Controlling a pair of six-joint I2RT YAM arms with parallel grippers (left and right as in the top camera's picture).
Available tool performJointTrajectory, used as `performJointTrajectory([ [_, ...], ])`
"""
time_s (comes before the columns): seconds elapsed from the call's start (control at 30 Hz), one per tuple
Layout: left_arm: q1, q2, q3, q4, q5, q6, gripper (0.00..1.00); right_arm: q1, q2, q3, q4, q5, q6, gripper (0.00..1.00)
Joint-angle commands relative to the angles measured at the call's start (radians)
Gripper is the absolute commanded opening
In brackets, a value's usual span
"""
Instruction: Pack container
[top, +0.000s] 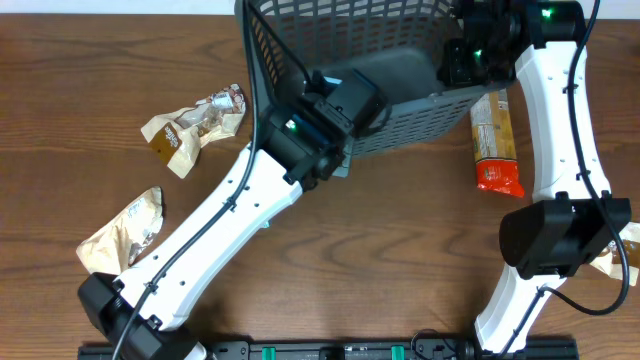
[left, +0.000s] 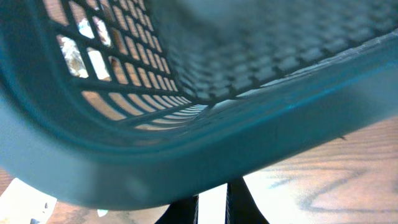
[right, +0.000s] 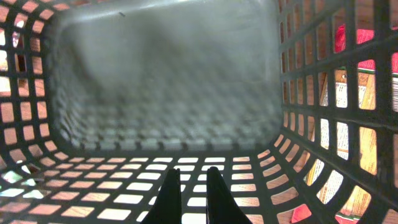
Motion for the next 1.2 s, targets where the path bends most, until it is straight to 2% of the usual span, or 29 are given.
performJointTrajectory([
  [0.0,0.033,0.005,-0.007,0.005,-0.008,0.033,0.06,-0.009,-0.004,-0.02,-0.023,-0.013,-0.012,0.01],
  [0.23,0.067,0.005,-0.007,0.023,0.036,0.063,0.05,-0.008,-0.004,-0.02,-0.061,-0.013,-0.012,0.01],
  [0.63,0.075,0.005,-0.007,0.076,0.04,0.085,0.06,0.01,-0.004,-0.02,-0.12,-0.012,-0.012,0.01],
  [1.07,0.116,0.005,-0.007,0.068,0.044,0.101,0.06,0.056,-0.005,-0.02,-0.135,0.046,-0.014,0.01],
  [1.13,0.116,0.005,-0.007,0.064,0.045,0.104,0.1,0.057,-0.005,-0.02,-0.134,0.058,-0.015,0.01],
  [1.17,0.116,0.005,-0.007,0.061,0.045,0.104,0.16,0.057,-0.005,-0.02,-0.134,0.059,-0.015,0.06],
])
